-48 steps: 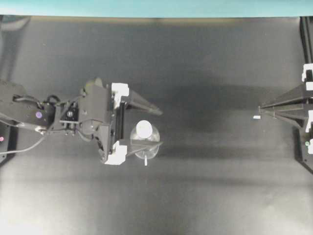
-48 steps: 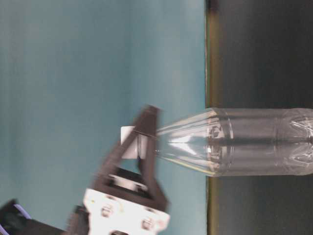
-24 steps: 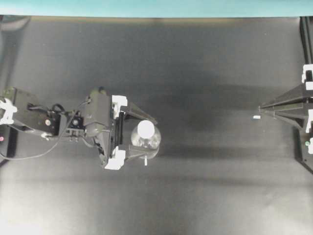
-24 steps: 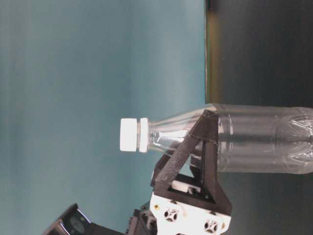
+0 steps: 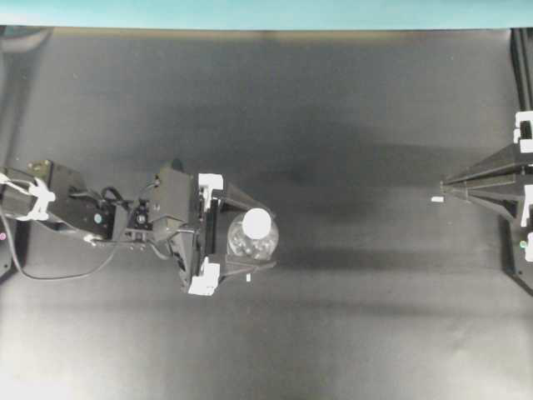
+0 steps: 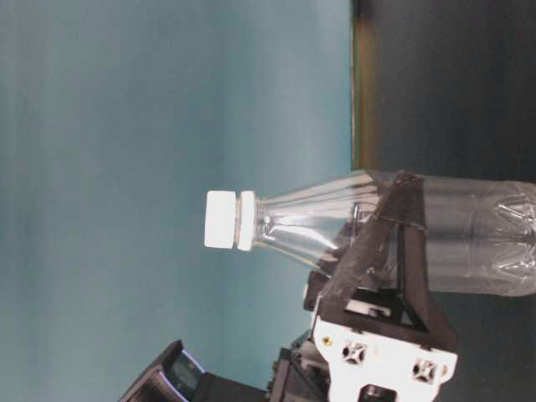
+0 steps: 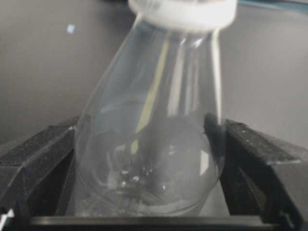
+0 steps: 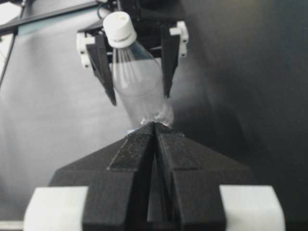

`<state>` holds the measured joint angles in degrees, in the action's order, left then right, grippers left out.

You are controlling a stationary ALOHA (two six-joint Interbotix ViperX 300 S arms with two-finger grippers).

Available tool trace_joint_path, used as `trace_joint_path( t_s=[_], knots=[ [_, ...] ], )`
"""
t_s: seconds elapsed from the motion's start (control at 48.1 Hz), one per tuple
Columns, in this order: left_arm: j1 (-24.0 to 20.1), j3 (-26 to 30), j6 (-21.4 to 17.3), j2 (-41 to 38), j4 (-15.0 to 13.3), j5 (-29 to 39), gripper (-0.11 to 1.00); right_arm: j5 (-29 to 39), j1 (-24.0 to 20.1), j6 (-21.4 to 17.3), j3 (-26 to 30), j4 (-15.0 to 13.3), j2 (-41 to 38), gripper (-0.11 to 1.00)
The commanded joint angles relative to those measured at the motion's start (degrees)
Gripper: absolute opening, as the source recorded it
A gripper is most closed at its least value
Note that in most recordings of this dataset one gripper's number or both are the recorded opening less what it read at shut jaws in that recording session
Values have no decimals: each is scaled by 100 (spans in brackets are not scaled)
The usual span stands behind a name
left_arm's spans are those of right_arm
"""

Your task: Open the bottle cap by holding the bottle with the left arm and twisting the cap with the right arm.

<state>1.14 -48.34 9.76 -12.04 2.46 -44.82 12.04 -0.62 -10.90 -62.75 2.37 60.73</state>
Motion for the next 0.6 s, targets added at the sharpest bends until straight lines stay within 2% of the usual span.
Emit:
trace_joint_path(
  t_s=[0.0, 0.416, 0.582],
  knots=[
    [35, -53, 53, -220, 18, 62, 98, -26, 114, -53, 53, 9, -35, 0],
    [62, -79, 79, -475, 18, 53, 98, -18, 114, -62, 53, 9, -35, 0],
    [44, -79, 79, -466, 18, 44, 96, 9, -18, -70, 53, 26, -35, 0]
  ],
)
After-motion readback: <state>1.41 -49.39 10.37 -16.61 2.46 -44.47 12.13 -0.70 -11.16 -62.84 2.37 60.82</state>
